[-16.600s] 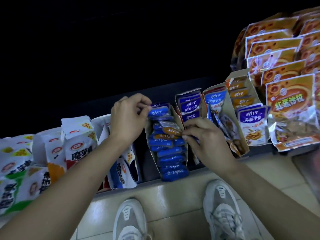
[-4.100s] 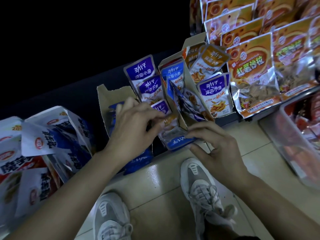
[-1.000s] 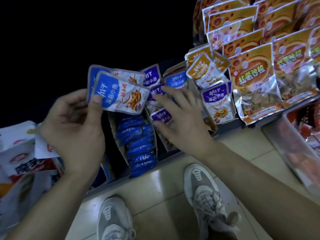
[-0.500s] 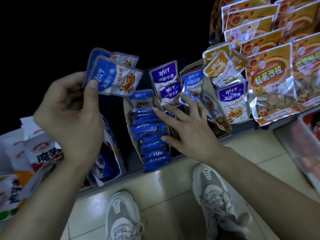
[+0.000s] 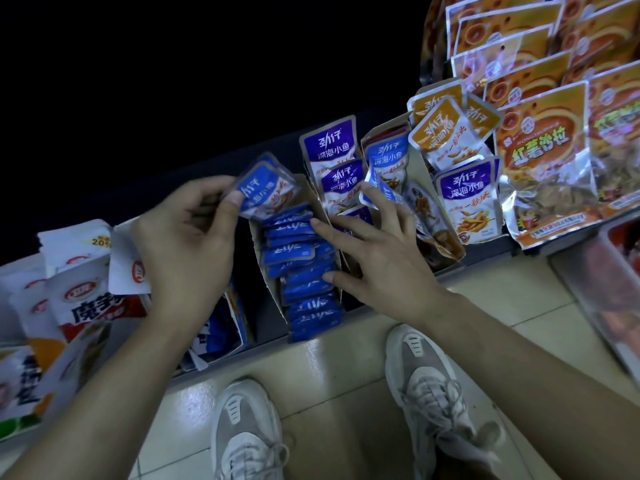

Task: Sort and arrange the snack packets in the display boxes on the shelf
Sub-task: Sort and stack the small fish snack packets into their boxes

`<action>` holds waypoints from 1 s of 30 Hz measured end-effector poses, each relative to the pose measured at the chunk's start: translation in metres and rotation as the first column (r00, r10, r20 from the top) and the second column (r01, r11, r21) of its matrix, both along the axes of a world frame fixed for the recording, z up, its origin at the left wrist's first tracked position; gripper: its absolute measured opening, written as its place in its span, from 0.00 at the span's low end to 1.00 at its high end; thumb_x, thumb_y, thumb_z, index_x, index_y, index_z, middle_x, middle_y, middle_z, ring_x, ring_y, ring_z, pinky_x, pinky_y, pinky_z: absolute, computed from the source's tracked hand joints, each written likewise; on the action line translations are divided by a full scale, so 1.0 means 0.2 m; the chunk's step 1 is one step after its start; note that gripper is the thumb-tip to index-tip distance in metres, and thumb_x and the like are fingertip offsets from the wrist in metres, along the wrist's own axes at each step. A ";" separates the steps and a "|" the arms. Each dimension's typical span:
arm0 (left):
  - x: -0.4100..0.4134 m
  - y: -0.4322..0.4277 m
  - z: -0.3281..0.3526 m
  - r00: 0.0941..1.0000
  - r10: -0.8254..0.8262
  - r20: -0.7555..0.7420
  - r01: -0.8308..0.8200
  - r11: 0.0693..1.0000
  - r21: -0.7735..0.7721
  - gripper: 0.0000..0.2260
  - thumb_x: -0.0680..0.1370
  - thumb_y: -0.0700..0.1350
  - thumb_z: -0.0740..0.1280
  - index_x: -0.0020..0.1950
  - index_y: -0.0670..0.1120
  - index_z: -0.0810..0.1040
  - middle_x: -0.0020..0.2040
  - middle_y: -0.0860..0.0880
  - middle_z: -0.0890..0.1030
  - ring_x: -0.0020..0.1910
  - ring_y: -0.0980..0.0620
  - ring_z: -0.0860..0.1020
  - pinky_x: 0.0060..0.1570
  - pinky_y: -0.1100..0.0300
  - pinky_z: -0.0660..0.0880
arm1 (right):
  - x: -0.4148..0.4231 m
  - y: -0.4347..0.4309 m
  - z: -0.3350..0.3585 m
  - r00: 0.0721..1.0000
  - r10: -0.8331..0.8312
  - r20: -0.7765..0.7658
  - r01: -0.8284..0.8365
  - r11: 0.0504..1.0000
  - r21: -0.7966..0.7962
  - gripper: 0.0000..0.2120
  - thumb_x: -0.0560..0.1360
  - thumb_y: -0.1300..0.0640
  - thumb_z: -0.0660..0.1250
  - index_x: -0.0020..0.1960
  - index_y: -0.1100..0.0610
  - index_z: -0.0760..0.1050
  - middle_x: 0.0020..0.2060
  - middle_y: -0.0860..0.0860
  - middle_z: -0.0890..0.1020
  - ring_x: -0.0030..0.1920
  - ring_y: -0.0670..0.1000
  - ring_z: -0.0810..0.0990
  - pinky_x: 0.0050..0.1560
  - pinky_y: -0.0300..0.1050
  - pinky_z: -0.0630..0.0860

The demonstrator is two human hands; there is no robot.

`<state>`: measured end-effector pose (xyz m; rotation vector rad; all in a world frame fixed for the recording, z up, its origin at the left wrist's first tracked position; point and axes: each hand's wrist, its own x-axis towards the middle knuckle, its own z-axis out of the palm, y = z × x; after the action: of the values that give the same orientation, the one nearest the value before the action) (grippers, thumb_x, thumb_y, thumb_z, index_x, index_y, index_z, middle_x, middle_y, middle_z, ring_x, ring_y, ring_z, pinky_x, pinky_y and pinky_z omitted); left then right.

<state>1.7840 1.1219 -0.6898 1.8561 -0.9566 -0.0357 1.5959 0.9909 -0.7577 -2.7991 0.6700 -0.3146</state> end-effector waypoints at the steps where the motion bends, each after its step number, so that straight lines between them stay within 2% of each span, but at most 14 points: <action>1: -0.01 0.00 0.00 1.000 -0.010 -0.007 0.010 1.000 0.022 0.05 0.81 0.40 0.69 0.55 0.48 0.81 0.48 0.62 0.81 0.46 0.70 0.80 0.47 0.74 0.75 | 0.00 0.00 0.00 1.000 0.000 0.003 0.000 1.000 0.000 0.35 0.74 0.35 0.62 0.78 0.44 0.62 0.71 0.47 0.73 0.79 0.61 0.51 0.70 0.61 0.54; 5: 0.00 -0.03 -0.01 0.997 -0.073 0.023 0.066 0.970 0.234 0.09 0.79 0.39 0.71 0.56 0.50 0.83 0.45 0.60 0.82 0.43 0.73 0.79 0.47 0.74 0.77 | 0.00 0.00 0.00 1.000 0.009 0.008 -0.009 1.000 0.000 0.34 0.74 0.36 0.64 0.77 0.44 0.62 0.71 0.47 0.73 0.79 0.60 0.51 0.71 0.61 0.54; 9: 0.02 -0.06 -0.03 0.996 -0.088 0.035 0.070 0.933 0.352 0.13 0.76 0.43 0.73 0.61 0.49 0.84 0.47 0.58 0.82 0.45 0.62 0.81 0.51 0.57 0.81 | -0.01 -0.01 0.00 0.997 0.012 0.081 -0.016 0.998 0.054 0.31 0.74 0.39 0.66 0.75 0.46 0.68 0.69 0.46 0.74 0.78 0.59 0.53 0.69 0.61 0.58; 11: -0.01 -0.07 -0.03 0.986 -0.140 0.093 0.094 0.919 0.382 0.17 0.75 0.46 0.73 0.65 0.51 0.82 0.51 0.58 0.81 0.51 0.55 0.78 0.53 0.58 0.74 | -0.03 -0.03 0.01 0.972 -0.013 0.233 -0.020 0.990 0.139 0.25 0.74 0.43 0.69 0.69 0.50 0.75 0.66 0.47 0.77 0.76 0.57 0.61 0.67 0.59 0.63; 13: -0.05 -0.07 -0.04 0.970 -0.187 0.155 0.108 0.903 0.415 0.19 0.75 0.46 0.73 0.67 0.49 0.80 0.56 0.55 0.81 0.55 0.53 0.75 0.54 0.59 0.68 | -0.06 -0.06 0.04 0.890 -0.117 0.441 0.007 0.970 0.242 0.16 0.75 0.53 0.72 0.61 0.56 0.80 0.59 0.51 0.81 0.67 0.55 0.73 0.63 0.56 0.71; 15: -0.08 -0.07 -0.07 0.956 -0.217 0.198 0.111 0.891 0.441 0.19 0.76 0.47 0.72 0.66 0.49 0.80 0.57 0.51 0.82 0.55 0.49 0.77 0.56 0.55 0.71 | -0.09 -0.11 0.09 0.801 -0.260 0.540 0.096 0.945 0.312 0.09 0.74 0.62 0.73 0.54 0.60 0.82 0.53 0.54 0.81 0.56 0.51 0.78 0.57 0.46 0.76; 17: -0.09 -0.08 -0.08 0.941 -0.224 0.253 0.084 0.881 0.465 0.18 0.75 0.50 0.69 0.64 0.48 0.82 0.54 0.49 0.83 0.52 0.46 0.78 0.54 0.50 0.73 | -0.12 -0.16 0.13 0.762 -0.383 0.523 0.238 0.916 0.323 0.08 0.72 0.63 0.74 0.51 0.61 0.80 0.51 0.54 0.78 0.51 0.45 0.76 0.52 0.35 0.75; 18: -0.09 -0.09 -0.08 0.936 -0.221 0.273 0.069 0.878 0.473 0.18 0.75 0.51 0.68 0.63 0.48 0.82 0.54 0.49 0.83 0.52 0.45 0.78 0.54 0.50 0.73 | -0.13 -0.18 0.15 0.747 -0.434 0.503 0.299 0.896 0.330 0.11 0.71 0.63 0.75 0.52 0.60 0.79 0.52 0.52 0.76 0.52 0.44 0.74 0.52 0.32 0.74; 19: -0.09 -0.10 -0.08 0.933 -0.211 0.291 0.050 0.878 0.476 0.18 0.75 0.51 0.68 0.63 0.48 0.82 0.55 0.49 0.83 0.52 0.45 0.78 0.54 0.51 0.71 | -0.14 -0.21 0.15 0.730 -0.483 0.483 0.343 0.871 0.352 0.14 0.70 0.62 0.77 0.54 0.59 0.78 0.53 0.51 0.72 0.53 0.44 0.73 0.53 0.34 0.75; 22: -0.12 -0.12 -0.09 0.915 -0.170 0.367 -0.005 0.903 0.429 0.18 0.75 0.49 0.70 0.64 0.47 0.81 0.58 0.49 0.83 0.56 0.44 0.76 0.54 0.54 0.65 | -0.16 -0.29 0.17 0.718 -0.559 0.414 0.383 0.814 0.436 0.27 0.67 0.58 0.80 0.62 0.57 0.73 0.57 0.49 0.66 0.58 0.50 0.75 0.53 0.47 0.81; 24: -0.16 -0.16 -0.09 0.896 -0.183 0.404 0.029 0.933 0.359 0.17 0.76 0.49 0.70 0.65 0.47 0.81 0.60 0.50 0.82 0.57 0.44 0.75 0.54 0.56 0.63 | -0.16 -0.32 0.17 0.748 -0.567 0.346 0.374 0.790 0.486 0.32 0.65 0.54 0.81 0.64 0.56 0.71 0.58 0.50 0.69 0.57 0.52 0.77 0.51 0.50 0.81; 26: -0.20 -0.22 -0.09 0.862 -0.265 0.431 0.133 0.941 0.312 0.16 0.78 0.48 0.70 0.65 0.47 0.81 0.60 0.50 0.82 0.57 0.45 0.75 0.56 0.58 0.63 | -0.17 -0.33 0.17 0.786 -0.542 0.298 0.351 0.788 0.506 0.32 0.65 0.52 0.81 0.64 0.55 0.72 0.57 0.51 0.76 0.55 0.50 0.79 0.52 0.49 0.81; 30: -0.22 -0.38 -0.10 0.767 -0.440 0.468 0.240 0.872 0.428 0.20 0.77 0.49 0.73 0.69 0.50 0.78 0.60 0.50 0.80 0.57 0.45 0.74 0.53 0.53 0.64 | -0.17 -0.31 0.18 0.858 -0.451 0.244 0.306 0.833 0.461 0.25 0.67 0.50 0.80 0.61 0.55 0.77 0.50 0.48 0.84 0.48 0.45 0.82 0.51 0.42 0.80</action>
<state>1.7393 1.0464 -0.7091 2.0215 -1.8016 0.1278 1.5622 0.9286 -0.7218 -2.1226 1.0712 -0.6415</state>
